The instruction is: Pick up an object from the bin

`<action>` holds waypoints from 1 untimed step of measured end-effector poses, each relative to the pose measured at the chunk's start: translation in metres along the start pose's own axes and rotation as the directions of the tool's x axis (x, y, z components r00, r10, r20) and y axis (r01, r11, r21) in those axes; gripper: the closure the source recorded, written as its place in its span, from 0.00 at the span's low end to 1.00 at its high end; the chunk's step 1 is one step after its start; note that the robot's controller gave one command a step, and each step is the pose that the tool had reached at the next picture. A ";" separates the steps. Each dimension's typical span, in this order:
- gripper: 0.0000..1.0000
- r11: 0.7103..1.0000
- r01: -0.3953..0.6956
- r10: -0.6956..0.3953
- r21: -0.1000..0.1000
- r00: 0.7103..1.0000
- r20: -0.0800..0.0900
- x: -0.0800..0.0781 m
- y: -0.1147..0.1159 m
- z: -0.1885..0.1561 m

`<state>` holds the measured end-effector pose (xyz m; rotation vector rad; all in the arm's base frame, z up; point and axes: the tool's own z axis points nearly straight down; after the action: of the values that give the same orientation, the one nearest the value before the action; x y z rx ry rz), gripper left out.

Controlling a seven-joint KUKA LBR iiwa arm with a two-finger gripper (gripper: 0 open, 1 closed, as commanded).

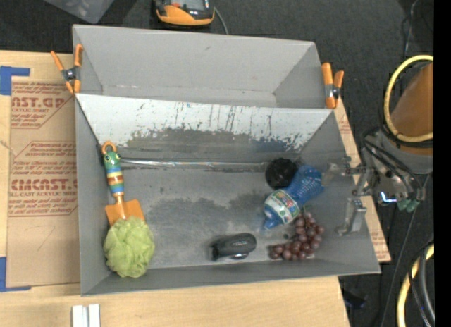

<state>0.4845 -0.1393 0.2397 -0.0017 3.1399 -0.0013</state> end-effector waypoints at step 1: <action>0.00 1.000 0.000 0.000 0.000 1.000 0.000 0.000 0.000 0.000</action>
Offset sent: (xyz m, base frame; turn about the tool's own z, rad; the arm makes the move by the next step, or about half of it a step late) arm 0.0171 0.0160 -0.0921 -0.1180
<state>0.4845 -0.1393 0.2397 -0.0017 3.1399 -0.0013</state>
